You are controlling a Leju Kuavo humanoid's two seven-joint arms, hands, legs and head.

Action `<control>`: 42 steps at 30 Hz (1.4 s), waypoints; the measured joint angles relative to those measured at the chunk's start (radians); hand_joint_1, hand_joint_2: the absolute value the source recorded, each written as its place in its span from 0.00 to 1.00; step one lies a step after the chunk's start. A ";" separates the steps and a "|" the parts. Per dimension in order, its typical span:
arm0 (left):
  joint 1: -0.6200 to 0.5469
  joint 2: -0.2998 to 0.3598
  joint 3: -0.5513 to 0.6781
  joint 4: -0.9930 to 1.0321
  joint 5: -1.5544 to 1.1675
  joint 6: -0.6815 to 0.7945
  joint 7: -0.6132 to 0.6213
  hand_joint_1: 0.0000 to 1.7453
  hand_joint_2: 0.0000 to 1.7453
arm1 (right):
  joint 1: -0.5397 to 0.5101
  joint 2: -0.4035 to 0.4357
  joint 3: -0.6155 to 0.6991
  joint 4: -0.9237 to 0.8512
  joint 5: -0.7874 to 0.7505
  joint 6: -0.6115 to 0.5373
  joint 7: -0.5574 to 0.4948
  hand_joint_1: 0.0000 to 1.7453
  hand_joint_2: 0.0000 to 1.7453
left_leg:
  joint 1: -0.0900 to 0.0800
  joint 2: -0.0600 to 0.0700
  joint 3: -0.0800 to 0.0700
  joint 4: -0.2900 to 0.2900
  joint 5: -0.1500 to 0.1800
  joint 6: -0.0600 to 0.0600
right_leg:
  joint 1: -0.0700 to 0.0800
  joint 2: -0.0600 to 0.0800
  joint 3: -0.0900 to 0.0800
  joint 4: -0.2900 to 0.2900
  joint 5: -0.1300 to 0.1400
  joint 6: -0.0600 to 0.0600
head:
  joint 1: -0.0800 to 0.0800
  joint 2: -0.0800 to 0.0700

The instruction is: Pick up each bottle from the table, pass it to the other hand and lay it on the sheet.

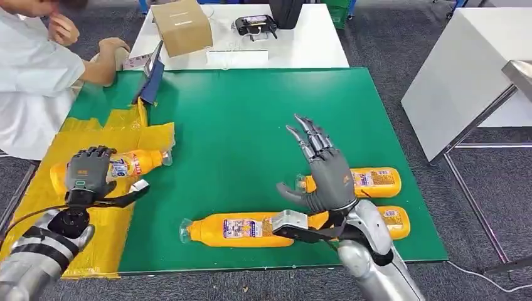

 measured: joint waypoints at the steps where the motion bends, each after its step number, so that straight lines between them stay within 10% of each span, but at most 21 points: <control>1: -0.018 -0.003 0.005 0.044 0.008 -0.012 -0.021 1.00 1.00 | -0.007 -0.004 0.011 0.009 0.001 0.020 0.003 0.00 1.00 | 0.000 0.000 0.000 0.000 0.000 0.000 | 0.001 0.000 0.000 0.000 0.000 0.000 | 0.000 0.000; 2: -0.035 -0.008 0.015 0.086 0.023 -0.026 -0.044 1.00 1.00 | -0.012 -0.007 0.024 0.021 0.001 0.035 0.003 0.00 1.00 | 0.001 0.000 0.000 0.000 0.000 0.000 | 0.001 0.000 -0.001 0.000 0.000 0.000 | 0.000 0.000; 3: -0.053 -0.015 0.029 0.124 0.048 -0.042 -0.074 0.00 1.00 | -0.016 -0.007 0.038 0.032 0.001 0.055 0.003 0.00 1.00 | 0.001 0.000 0.000 0.000 0.000 0.000 | 0.001 0.000 -0.001 0.000 0.000 0.000 | 0.000 0.000; 20: -0.096 -0.240 0.381 0.238 0.525 0.037 -0.559 0.00 1.00 | -0.067 0.025 0.364 0.386 -0.055 0.218 0.035 0.00 1.00 | 0.000 -0.002 0.000 0.000 0.000 0.000 | 0.000 -0.001 0.000 0.001 0.000 0.000 | 0.000 0.000; 42: 0.442 -0.400 0.466 -0.866 1.025 -0.112 -0.767 0.00 1.00 | -0.066 0.148 0.358 0.637 0.431 0.015 0.468 0.00 1.00 | 0.000 0.001 0.000 0.000 0.000 -0.001 | 0.001 0.000 -0.002 0.000 -0.001 -0.001 | 0.000 0.000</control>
